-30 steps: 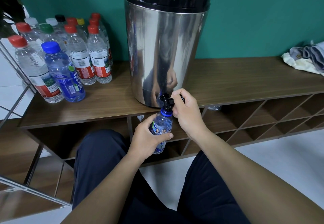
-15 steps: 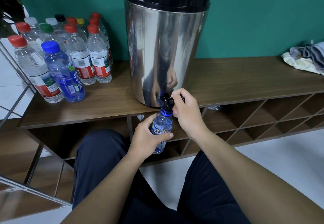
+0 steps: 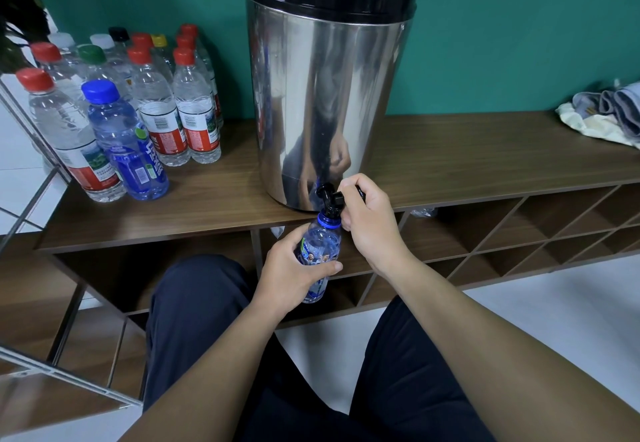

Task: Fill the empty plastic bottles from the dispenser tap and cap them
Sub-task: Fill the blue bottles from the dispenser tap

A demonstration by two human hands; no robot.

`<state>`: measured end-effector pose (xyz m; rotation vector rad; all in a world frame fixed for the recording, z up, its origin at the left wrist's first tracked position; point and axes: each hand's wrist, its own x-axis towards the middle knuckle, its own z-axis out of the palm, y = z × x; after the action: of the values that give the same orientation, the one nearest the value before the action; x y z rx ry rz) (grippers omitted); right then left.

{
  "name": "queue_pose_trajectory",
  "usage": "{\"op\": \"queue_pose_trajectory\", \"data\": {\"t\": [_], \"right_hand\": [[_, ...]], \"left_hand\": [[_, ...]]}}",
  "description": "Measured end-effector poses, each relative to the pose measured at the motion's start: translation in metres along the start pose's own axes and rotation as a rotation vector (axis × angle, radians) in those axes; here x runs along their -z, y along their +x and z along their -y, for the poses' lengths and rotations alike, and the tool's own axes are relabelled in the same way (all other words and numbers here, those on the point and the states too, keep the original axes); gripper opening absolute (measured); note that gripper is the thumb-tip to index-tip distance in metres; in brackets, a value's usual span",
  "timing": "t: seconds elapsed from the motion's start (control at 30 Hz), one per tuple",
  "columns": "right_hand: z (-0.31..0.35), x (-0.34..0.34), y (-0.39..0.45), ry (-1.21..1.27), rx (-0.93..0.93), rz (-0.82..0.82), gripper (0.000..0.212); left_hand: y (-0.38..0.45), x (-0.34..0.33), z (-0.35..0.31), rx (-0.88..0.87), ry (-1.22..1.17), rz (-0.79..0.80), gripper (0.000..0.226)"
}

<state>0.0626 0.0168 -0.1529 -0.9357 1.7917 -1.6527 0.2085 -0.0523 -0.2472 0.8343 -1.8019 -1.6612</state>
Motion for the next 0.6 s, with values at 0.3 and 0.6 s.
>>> {"op": "queue_pose_trajectory", "data": {"t": [0.3, 0.6], "right_hand": [[0.0019, -0.0002, -0.0017, 0.012, -0.004, 0.001, 0.028], [0.0018, 0.0005, -0.0014, 0.015, 0.005, 0.006, 0.028]], "left_hand": [[0.0012, 0.0008, 0.0015, -0.002, -0.006, 0.0, 0.078], [0.0009, -0.0005, 0.0006, 0.003, 0.001, -0.006, 0.078]]}}
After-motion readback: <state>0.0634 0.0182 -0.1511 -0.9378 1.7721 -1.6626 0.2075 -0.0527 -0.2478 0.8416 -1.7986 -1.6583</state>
